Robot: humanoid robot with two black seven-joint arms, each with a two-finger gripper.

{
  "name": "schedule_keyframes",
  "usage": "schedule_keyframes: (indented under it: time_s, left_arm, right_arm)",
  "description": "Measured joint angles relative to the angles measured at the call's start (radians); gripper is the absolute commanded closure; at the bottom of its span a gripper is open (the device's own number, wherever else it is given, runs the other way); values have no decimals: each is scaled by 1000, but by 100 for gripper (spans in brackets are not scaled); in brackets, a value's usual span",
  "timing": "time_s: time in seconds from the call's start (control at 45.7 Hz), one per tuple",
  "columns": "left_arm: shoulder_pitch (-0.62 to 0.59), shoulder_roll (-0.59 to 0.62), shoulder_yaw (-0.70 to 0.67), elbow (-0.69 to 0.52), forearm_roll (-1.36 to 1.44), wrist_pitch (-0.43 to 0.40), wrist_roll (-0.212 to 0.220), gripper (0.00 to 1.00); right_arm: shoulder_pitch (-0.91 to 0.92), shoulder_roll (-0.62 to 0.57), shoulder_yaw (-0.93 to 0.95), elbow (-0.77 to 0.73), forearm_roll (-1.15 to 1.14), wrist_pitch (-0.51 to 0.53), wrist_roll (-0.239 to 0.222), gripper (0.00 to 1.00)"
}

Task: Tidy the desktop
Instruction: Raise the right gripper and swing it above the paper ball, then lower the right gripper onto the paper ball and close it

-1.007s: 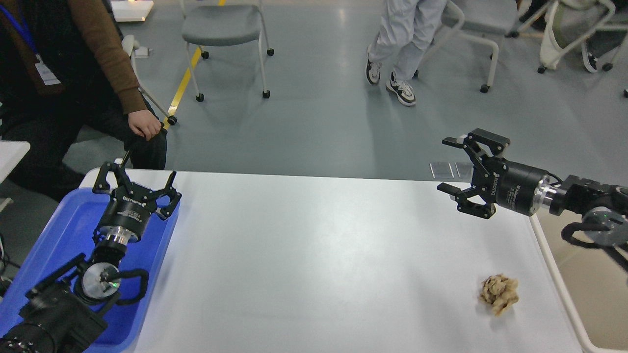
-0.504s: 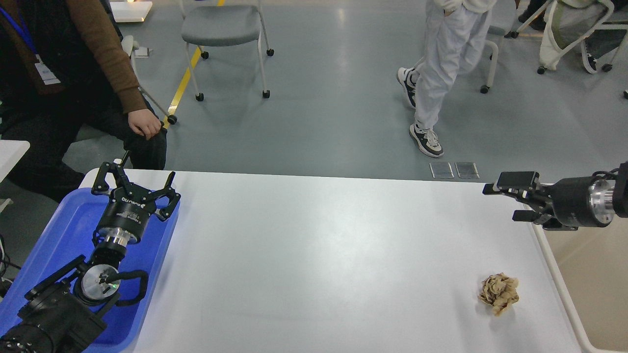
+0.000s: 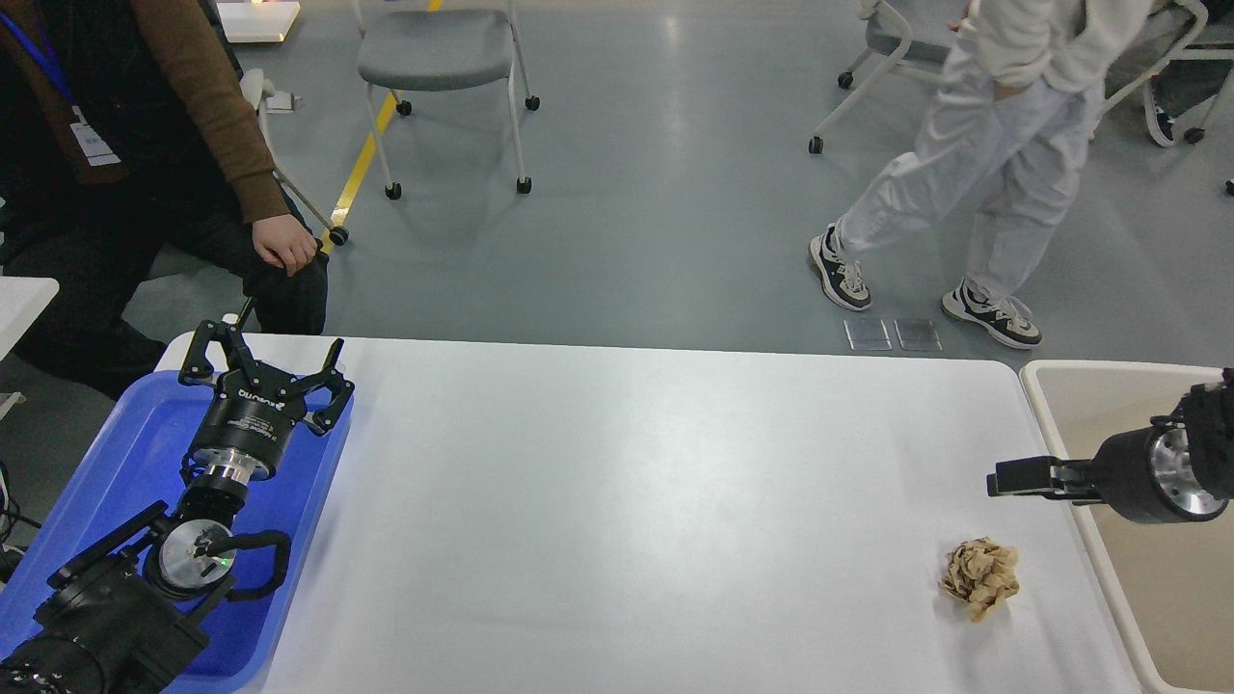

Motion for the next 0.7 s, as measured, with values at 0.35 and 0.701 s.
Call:
schedule_keyframes:
  time_s: [0.35, 0.701]
  left_arm:
    - [-1, 0, 2, 0, 0, 0, 0, 0]
    - [-4, 0, 3, 0, 0, 0, 0, 0]
  right_arm:
    - [-70, 87, -11, -26, -47, -31, 10, 0]
    - [-124, 195, -25, -140, -70, -83, 12, 0]
